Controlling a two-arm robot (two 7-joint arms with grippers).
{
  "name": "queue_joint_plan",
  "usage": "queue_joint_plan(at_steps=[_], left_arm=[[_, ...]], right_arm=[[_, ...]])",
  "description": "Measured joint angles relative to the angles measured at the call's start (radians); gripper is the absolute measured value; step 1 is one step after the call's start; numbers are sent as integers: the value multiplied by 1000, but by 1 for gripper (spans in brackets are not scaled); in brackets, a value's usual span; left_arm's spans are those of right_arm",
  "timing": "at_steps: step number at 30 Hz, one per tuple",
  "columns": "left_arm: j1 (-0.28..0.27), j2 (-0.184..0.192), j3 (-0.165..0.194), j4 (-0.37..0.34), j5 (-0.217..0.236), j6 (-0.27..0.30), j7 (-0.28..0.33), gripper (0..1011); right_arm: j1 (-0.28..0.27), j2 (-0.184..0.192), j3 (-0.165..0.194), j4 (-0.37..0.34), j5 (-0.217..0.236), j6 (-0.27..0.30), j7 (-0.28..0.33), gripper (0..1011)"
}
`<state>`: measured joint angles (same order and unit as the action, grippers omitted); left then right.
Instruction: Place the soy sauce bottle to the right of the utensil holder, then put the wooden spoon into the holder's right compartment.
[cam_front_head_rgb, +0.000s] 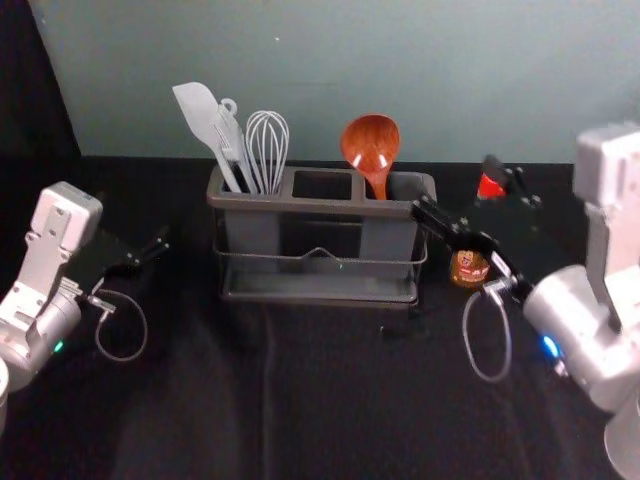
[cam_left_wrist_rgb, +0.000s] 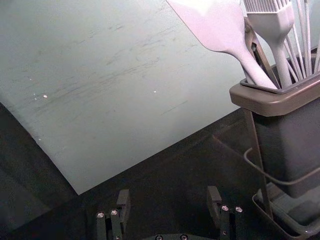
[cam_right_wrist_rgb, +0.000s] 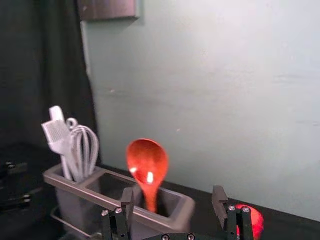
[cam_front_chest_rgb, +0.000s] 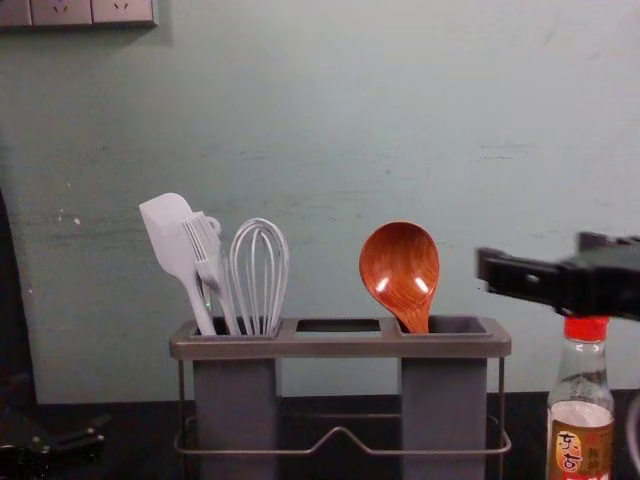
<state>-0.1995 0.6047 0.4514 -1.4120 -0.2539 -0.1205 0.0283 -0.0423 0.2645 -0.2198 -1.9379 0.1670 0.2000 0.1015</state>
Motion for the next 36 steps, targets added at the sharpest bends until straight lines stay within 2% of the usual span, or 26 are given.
queue_joint_plan(at_steps=[5,10,15,24,36], left_arm=[[0,0,0,0,0,0,0,1005],[0,0,0,0,0,0,0,1005],[0,0,0,0,0,0,0,1005],[0,0,0,0,0,0,0,1005],[0,0,0,0,0,0,0,1005]], right_arm=[[-92,-7,33,-2,-49,-136,-42,1003],[-137,-15,58,28,-57,-210,-50,1002],[-155,-35,73,91,-30,-253,-28,1003],[-141,-74,76,190,-17,-272,4,1003],[-119,-91,76,228,-26,-251,39,1003]])
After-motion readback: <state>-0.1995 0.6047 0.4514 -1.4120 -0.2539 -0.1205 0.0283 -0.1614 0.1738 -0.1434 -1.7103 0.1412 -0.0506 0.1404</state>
